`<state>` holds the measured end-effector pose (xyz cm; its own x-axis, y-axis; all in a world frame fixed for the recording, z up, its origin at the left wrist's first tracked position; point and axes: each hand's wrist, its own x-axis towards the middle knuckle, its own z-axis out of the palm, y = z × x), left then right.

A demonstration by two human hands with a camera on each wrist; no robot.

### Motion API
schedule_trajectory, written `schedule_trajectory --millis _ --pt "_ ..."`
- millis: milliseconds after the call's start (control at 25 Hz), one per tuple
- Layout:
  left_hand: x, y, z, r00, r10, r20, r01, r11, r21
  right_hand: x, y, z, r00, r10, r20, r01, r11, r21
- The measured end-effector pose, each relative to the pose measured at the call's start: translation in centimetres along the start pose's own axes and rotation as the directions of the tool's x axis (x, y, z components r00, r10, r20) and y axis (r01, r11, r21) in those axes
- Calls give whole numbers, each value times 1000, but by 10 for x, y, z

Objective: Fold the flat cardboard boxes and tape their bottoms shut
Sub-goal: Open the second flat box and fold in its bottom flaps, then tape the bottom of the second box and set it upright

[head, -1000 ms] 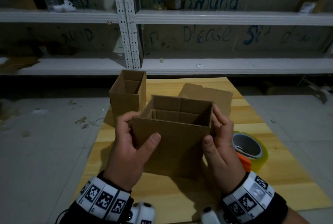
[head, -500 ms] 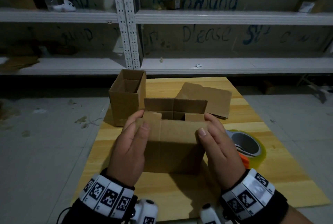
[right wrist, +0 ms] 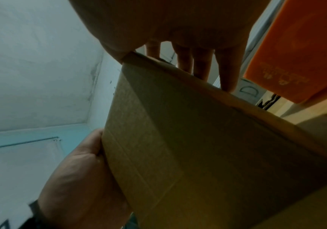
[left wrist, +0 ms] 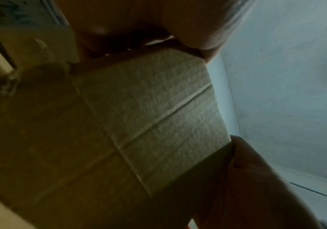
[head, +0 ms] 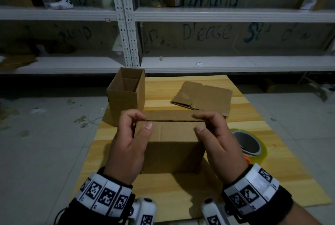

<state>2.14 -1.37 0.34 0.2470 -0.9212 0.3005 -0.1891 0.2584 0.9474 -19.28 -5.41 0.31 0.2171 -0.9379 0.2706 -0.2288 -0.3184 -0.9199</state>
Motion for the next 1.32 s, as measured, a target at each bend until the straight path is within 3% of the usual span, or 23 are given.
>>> schedule_trajectory --millis 160,320,400,480,560,720,800,840,920,1000,1160,1240,1320 --pt "0 0 1 998 25 -53 -20 996 91 2 -11 -15 999 -32 -4 32 995 -98" --pt "3 5 0 997 -24 -78 28 998 56 13 -15 -61 951 30 -307 -102 969 -224" --pt "5 6 0 996 -44 -78 49 997 58 16 -10 -80 953 163 -255 -257 880 -400" --pt "5 4 0 995 -56 -80 62 996 68 15 1 -86 926 359 -120 -357 720 -595" --pt "4 3 1 994 -65 -86 72 995 72 13 10 -82 893 448 -29 -323 596 -735" --pt "6 4 0 990 -92 -102 96 995 25 8 20 -73 910 415 13 -202 470 -859" --pt "7 5 -1 989 -103 -105 102 995 -14 10 18 -77 922 386 -17 -238 533 -812" --pt "8 5 -1 989 -109 -100 106 994 -26 11 13 -81 933 357 -51 -279 626 -728" --pt "9 3 -1 988 -130 -82 128 991 -32 12 -7 -90 945 285 -161 -327 852 -410" --pt "10 4 -2 986 -154 -62 153 988 -24 13 -40 -96 939 224 -262 -264 956 -126" --pt "13 11 -8 973 -231 9 231 970 -75 24 -110 -83 972 25 -234 -1 995 102" --pt "14 16 -9 952 -303 41 306 943 -132 39 -130 -68 993 13 -116 3 990 139" --pt "15 19 -13 924 -381 42 381 901 -206 55 -139 -47 996 76 43 -80 993 83"
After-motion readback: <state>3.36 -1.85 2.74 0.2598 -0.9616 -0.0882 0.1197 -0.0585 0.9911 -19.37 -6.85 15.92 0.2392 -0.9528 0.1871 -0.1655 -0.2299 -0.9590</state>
